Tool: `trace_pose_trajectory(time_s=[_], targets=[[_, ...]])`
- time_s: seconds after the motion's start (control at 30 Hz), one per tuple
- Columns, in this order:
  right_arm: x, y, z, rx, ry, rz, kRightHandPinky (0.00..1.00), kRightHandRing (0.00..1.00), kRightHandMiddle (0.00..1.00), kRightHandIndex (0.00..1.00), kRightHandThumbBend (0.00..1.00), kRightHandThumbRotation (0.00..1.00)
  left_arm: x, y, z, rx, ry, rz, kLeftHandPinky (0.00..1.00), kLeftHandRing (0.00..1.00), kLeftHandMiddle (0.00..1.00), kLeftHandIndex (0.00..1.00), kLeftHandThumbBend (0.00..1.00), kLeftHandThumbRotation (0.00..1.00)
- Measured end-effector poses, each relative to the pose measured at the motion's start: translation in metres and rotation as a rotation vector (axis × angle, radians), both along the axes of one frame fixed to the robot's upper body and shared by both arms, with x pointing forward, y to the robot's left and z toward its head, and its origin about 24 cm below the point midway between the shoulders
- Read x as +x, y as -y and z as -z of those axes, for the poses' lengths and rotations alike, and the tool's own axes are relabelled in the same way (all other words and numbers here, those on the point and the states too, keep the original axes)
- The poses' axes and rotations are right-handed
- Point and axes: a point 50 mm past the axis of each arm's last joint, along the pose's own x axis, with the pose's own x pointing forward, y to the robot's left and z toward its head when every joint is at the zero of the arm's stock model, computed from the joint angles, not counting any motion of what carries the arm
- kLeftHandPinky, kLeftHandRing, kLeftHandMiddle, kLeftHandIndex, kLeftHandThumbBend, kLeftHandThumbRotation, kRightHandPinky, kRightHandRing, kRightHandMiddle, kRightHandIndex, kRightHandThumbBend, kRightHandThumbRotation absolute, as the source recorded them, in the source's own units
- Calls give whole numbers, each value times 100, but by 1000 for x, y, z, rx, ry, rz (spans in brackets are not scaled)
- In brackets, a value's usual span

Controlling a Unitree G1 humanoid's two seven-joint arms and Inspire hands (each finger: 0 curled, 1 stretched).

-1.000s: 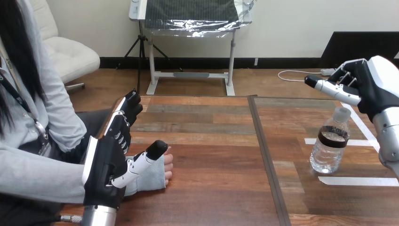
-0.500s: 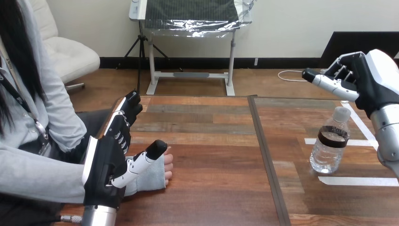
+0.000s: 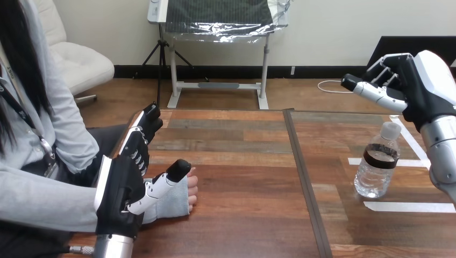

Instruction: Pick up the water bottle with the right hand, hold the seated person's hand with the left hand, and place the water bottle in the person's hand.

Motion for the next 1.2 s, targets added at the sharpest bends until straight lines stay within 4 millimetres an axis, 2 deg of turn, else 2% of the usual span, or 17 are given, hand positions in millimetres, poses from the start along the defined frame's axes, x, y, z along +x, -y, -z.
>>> trace_pose_trajectory(time_s=[0.13, 0.47, 0.8, 1.2], targets=[[-1, 0, 0, 7, 13, -3, 62, 66, 67, 70, 100, 84, 0, 0, 0, 0, 0, 0, 98, 93, 93, 91, 100, 52], [-6, 4, 2, 49, 70, 35, 78, 84, 84, 87, 100, 78, 0, 0, 0, -1, 0, -9, 97, 92, 93, 90, 100, 53], [-11, 15, 0, 192, 128, 91, 89, 91, 90, 94, 100, 69, 0, 0, 0, 1, 5, -14, 97, 92, 93, 90, 100, 53], [-14, 29, -6, 395, 156, 125, 95, 96, 92, 96, 100, 61, 0, 0, -1, -3, 7, -3, 97, 92, 93, 90, 100, 51]])
